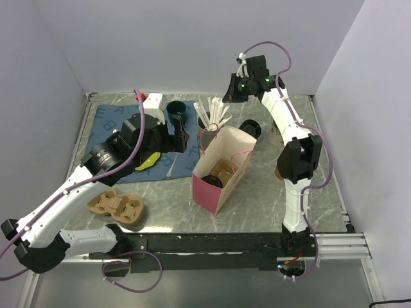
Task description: Pack the takeout coffee
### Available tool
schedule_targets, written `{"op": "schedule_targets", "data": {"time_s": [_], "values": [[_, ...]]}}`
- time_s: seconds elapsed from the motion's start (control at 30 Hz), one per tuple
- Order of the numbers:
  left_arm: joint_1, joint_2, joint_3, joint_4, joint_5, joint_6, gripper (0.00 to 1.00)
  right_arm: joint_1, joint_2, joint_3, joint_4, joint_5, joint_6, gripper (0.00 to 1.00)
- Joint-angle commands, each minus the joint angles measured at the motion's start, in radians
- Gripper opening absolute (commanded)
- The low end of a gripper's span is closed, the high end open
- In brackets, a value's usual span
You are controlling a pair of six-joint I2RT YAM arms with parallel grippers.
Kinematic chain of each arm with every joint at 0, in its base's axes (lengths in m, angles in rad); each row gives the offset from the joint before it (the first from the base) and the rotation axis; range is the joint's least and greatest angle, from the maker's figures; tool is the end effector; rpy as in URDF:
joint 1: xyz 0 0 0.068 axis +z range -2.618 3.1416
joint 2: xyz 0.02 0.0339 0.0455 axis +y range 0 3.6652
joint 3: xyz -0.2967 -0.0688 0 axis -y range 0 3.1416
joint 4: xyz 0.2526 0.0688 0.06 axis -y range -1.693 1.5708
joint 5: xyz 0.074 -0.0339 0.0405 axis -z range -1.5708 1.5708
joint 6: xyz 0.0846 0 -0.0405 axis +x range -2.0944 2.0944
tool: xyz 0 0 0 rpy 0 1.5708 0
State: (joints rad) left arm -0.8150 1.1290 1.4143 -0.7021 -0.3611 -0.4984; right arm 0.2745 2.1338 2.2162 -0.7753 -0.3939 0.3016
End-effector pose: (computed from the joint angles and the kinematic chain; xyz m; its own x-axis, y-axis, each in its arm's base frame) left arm 0.1992 -0.1677 0.4484 -0.4634 -0.1603 -0.8715 0.2706 0.9109 -0.3115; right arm 0.5131 0.1782 0.3478 -0.7459 0.0749 -0.6618 -0.3278 0.8237 0.4626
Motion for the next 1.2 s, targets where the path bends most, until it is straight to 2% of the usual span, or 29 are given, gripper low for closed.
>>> {"op": "schedule_targets", "data": {"time_s": [0.0,0.6,0.93,1.17], "values": [[0.004,-0.001,0.015,0.033,-0.004,-0.028,0.97,-0.014,-0.078,0.0,0.062,-0.051,-0.001,0.0],[0.004,-0.024,-0.001,0.03,-0.009,0.035,0.97,-0.024,-0.274,0.008,0.084,-0.108,0.051,0.0],[0.005,-0.038,-0.005,0.049,0.007,0.08,0.97,-0.029,-0.383,0.049,0.076,-0.05,0.073,0.0],[0.007,-0.044,0.002,0.064,0.022,0.116,0.97,-0.029,-0.502,0.072,0.136,-0.028,0.116,0.0]]}}
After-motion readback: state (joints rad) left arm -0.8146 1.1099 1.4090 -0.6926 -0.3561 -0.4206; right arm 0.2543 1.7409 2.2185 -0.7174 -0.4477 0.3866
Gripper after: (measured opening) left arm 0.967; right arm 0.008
